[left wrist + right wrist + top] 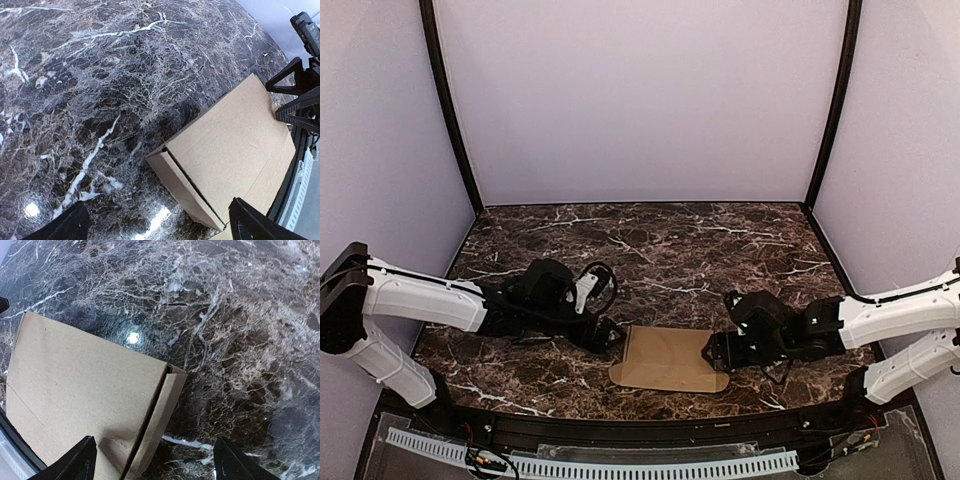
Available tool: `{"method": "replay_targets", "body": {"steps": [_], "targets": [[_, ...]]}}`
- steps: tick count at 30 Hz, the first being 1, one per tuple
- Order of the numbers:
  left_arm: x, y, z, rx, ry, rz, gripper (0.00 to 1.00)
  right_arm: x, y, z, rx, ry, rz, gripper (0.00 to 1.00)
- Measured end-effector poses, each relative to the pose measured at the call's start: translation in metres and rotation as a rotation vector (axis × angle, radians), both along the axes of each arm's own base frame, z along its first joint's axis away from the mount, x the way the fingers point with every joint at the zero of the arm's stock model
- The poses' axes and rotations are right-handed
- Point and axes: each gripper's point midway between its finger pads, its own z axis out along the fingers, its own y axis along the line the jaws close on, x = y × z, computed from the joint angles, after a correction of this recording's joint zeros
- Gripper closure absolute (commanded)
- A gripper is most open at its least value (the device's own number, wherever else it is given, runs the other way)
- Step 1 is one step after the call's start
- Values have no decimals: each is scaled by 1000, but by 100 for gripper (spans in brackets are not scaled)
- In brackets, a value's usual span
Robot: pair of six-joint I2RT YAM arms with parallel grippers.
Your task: Fold the paper box
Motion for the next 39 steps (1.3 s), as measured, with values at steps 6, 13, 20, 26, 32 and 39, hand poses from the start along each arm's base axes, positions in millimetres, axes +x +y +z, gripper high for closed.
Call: {"method": "replay_targets", "body": {"steps": [6,13,20,26,32,39], "targets": [[-5,-2,3,-98,117,-21,1,-4,2,-6,130,89,-13,24],[-14,-5,-10,-160,294,-30,1,-7,19,1,258,144,7,37],[-19,-2,-35,-152,446,1,1,-7,24,-7,307,171,-10,53],[-21,-5,-33,-189,499,12,1,-3,31,-5,336,165,-8,65],[-24,-4,-34,-232,531,28,2,0,38,-6,361,162,-1,75],[-26,3,-34,-273,554,68,2,5,51,-5,409,154,15,86]]}}
